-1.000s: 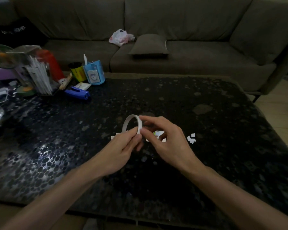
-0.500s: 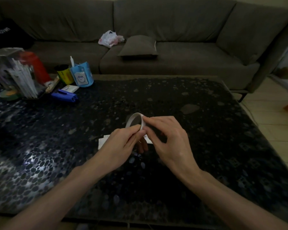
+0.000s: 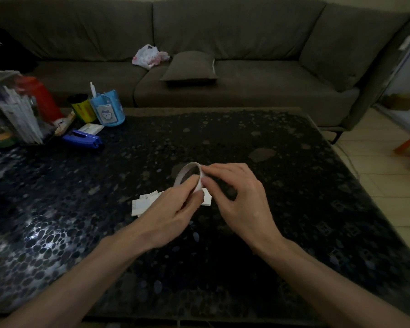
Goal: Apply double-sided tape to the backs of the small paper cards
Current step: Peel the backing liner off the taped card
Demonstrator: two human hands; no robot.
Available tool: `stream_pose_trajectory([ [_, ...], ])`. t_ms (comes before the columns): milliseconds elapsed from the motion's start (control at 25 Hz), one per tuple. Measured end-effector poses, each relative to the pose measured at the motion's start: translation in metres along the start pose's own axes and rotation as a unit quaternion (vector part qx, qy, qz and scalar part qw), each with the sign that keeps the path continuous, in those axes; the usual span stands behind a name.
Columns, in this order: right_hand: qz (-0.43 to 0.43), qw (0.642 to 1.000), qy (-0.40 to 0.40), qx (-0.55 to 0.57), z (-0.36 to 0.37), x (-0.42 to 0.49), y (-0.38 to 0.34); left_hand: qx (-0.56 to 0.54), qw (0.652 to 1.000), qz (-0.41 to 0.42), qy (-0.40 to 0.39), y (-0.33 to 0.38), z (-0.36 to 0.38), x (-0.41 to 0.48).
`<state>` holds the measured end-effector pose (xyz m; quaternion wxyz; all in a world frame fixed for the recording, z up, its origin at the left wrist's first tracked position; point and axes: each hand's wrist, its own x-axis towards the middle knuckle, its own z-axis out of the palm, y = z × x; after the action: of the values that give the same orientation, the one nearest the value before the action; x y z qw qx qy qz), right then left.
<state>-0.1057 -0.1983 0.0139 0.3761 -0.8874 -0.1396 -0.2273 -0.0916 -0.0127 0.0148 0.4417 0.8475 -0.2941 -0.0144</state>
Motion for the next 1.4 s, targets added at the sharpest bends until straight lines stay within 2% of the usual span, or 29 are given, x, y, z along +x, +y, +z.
stream_pose_trajectory([
  [120,0.005,0.999,-0.040,0.012,-0.002,0.000,0.000,0.014,0.999,-0.008,-0.032,-0.002,-0.004,-0.001],
  [320,-0.008,0.999,-0.050,0.007,-0.001,0.002,-0.002,-0.002,0.999,-0.015,-0.039,-0.002,-0.011,-0.002],
  [640,0.014,0.986,-0.165,0.034,-0.006,0.016,0.002,-0.006,0.999,0.008,-0.044,-0.007,-0.020,-0.007],
  [720,0.015,0.990,-0.139,0.030,-0.007,0.016,0.000,0.002,0.999,0.014,-0.048,-0.007,-0.022,-0.007],
  [880,-0.010,0.999,-0.037,0.016,-0.005,0.010,-0.004,-0.010,0.999,0.004,-0.051,-0.006,-0.022,-0.009],
  [1080,-0.049,0.998,0.026,0.000,0.004,0.004,-0.006,-0.026,0.999,-0.011,-0.044,-0.005,-0.022,-0.008],
  [1400,-0.063,0.997,0.016,0.028,0.004,0.003,-0.006,-0.018,0.999,-0.015,-0.041,-0.005,-0.023,-0.008],
])
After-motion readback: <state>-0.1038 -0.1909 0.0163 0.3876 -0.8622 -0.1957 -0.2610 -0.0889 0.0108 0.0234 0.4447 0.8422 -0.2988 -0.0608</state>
